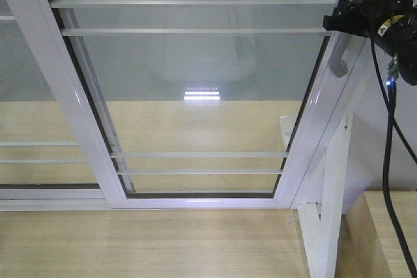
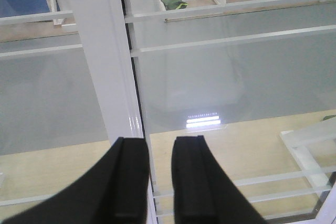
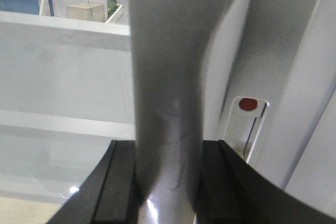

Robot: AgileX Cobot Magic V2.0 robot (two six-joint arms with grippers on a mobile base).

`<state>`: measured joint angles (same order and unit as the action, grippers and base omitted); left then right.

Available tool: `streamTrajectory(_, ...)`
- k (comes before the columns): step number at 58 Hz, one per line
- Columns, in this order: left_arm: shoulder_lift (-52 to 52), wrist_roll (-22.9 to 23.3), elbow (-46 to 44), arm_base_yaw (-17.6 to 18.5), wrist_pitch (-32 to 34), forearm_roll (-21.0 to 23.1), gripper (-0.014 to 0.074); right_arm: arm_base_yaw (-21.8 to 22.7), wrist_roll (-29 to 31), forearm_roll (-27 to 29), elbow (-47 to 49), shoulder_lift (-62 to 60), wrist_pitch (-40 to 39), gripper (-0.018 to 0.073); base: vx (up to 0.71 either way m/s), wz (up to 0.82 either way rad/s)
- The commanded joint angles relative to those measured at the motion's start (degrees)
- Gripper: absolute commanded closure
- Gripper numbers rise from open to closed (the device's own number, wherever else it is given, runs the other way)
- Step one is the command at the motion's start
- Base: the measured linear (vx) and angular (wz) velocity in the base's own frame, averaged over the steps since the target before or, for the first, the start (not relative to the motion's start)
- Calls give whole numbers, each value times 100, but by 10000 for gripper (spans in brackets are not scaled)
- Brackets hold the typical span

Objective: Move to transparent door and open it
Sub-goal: 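Pull the handle with the right gripper, sliding the door away from the frame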

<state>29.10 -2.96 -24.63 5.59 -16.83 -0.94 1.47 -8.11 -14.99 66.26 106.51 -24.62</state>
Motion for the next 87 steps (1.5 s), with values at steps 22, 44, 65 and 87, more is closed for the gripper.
streamTrajectory(22,35,56,-203,32,434,51,304,-556,34,0,204,-285,-437,299,0,0)
streamTrajectory(44,35,56,-203,32,440,51,304,-883,-88,195,204,-285,-437,299,0,0)
streamTrajectory(65,35,56,-203,32,440,51,304,-1560,-88,229,204,-285,-437,299,0,0)
streamTrajectory(87,35,56,-203,32,434,51,304,-2212,-88,269,204,-285,-443,299,0,0)
